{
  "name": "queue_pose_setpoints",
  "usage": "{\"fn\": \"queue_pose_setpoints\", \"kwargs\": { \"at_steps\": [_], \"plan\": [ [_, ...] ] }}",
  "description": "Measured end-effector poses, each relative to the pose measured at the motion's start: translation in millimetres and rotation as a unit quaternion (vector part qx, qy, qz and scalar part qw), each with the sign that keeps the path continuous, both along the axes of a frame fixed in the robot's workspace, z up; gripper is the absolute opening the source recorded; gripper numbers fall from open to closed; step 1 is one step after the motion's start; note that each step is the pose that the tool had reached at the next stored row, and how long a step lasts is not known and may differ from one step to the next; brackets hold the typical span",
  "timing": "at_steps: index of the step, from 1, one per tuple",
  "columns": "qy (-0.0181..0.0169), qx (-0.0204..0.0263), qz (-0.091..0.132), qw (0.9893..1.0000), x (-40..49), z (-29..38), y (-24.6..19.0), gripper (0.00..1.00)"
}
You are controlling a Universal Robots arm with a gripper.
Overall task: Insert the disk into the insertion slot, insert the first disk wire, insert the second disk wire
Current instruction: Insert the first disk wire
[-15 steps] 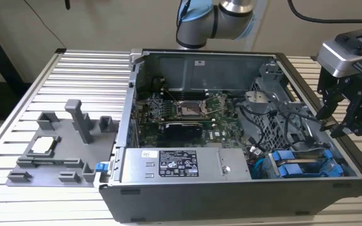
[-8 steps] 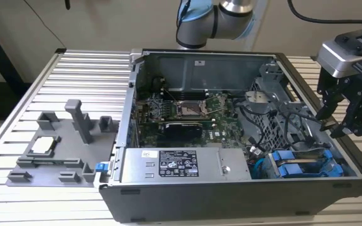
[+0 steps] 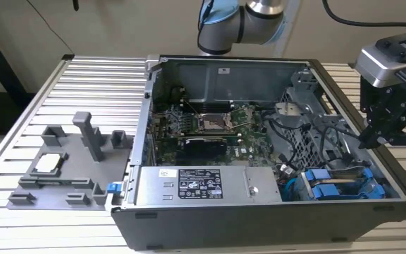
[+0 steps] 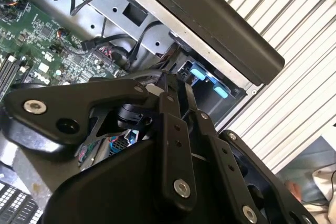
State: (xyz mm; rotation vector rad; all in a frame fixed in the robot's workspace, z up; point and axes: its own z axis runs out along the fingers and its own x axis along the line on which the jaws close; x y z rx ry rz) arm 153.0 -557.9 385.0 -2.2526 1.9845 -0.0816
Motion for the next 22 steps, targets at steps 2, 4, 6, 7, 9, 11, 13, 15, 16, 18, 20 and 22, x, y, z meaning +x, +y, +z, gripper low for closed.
{"fn": "queue_pose_setpoints", "kwargs": {
  "at_steps": [2, 4, 6, 7, 9, 11, 13, 15, 16, 18, 20, 22],
  "plan": [
    [0.0000, 0.0000, 0.000, 1.0000, 0.0, 0.0, 0.0, 0.19],
    [0.0000, 0.0000, 0.000, 1.0000, 0.0, 0.0, 0.0, 0.19],
    [0.0000, 0.0000, 0.000, 1.0000, 0.0, -0.1, 0.0, 0.19],
    [0.0000, 0.0000, 0.000, 1.0000, 0.0, -0.1, 0.0, 0.19],
    [0.0000, 0.0000, 0.000, 1.0000, 0.0, -0.1, 0.0, 0.19],
    [0.0000, 0.0000, 0.000, 1.0000, 0.0, -0.1, 0.0, 0.19],
    [0.0029, -0.0012, 0.000, 1.0000, 0.1, -0.5, 0.0, 0.19],
    [0.0075, -0.0034, -0.002, 1.0000, 0.0, -0.9, 0.0, 0.19],
    [0.0081, -0.0042, -0.006, 0.9999, -0.1, -1.6, 0.0, 0.19],
    [0.0083, -0.0046, -0.019, 0.9998, 0.0, -3.6, 0.0, 0.19],
    [0.0084, -0.0045, -0.034, 0.9994, 0.0, -5.7, 0.0, 0.19],
    [0.0099, -0.0047, -0.045, 0.9989, 0.0, -7.1, 0.0, 0.19]
  ]
}}
